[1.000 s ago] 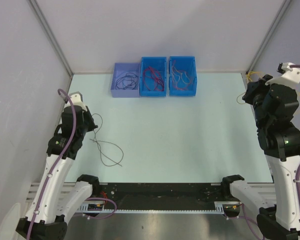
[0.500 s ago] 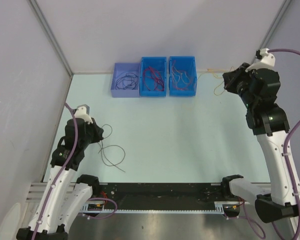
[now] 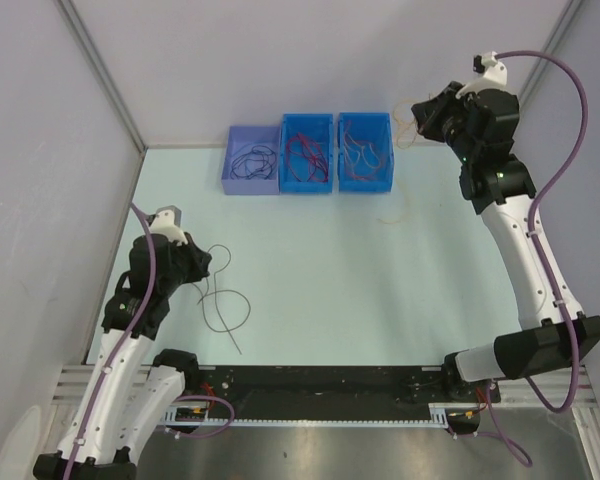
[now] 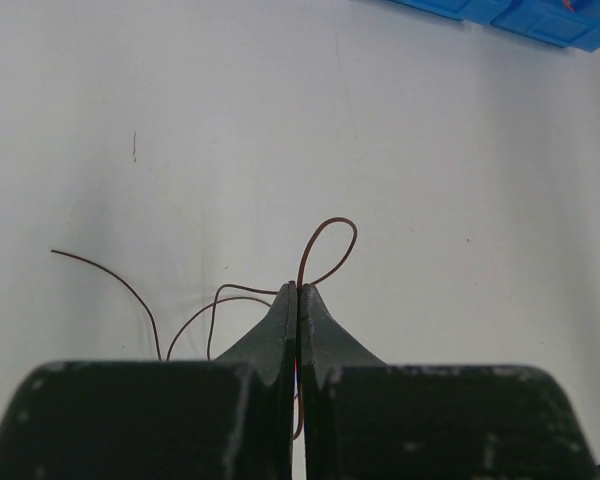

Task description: Untangle the cables

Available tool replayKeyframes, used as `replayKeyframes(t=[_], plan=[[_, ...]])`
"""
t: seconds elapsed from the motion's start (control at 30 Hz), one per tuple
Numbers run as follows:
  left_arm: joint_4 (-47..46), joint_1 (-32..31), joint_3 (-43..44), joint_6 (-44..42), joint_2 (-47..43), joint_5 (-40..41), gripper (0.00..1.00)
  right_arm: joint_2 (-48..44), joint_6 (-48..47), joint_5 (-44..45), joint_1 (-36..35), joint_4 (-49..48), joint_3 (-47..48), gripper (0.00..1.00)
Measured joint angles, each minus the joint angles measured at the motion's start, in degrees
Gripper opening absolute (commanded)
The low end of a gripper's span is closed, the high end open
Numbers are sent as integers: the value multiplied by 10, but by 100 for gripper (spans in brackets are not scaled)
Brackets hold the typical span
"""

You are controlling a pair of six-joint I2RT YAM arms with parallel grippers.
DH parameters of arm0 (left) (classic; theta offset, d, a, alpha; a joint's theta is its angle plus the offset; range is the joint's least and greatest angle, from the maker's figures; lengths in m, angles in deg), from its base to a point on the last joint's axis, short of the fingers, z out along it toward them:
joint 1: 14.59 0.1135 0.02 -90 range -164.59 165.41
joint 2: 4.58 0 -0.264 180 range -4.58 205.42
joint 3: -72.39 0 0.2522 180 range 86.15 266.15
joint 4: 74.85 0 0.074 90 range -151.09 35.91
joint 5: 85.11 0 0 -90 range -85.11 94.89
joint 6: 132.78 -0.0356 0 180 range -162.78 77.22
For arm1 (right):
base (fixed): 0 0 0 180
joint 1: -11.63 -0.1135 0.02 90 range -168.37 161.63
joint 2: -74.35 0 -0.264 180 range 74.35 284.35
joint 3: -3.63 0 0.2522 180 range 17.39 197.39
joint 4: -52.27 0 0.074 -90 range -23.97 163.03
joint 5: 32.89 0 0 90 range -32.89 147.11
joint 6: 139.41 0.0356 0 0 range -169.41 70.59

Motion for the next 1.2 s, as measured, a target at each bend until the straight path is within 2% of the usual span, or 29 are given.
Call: replayKeyframes(t=[0.3, 0.47, 0.73, 0.97, 1.2], plan=[[-1, 9, 0, 0, 3, -11, 0, 78, 1, -6, -9, -92, 85, 0], [-1, 10, 0, 0, 3, -12, 0, 186, -21, -7, -31, -118, 191, 0], [-1, 10, 0, 0, 5, -13, 0, 340, -37, -22, -26, -145, 262, 0], [-1, 12, 0, 0, 11, -12, 0, 442, -28, -45, -6, -116, 276, 0], [-1, 17, 0, 0, 12, -12, 0, 457, -23, -58, -9, -105, 270, 0]])
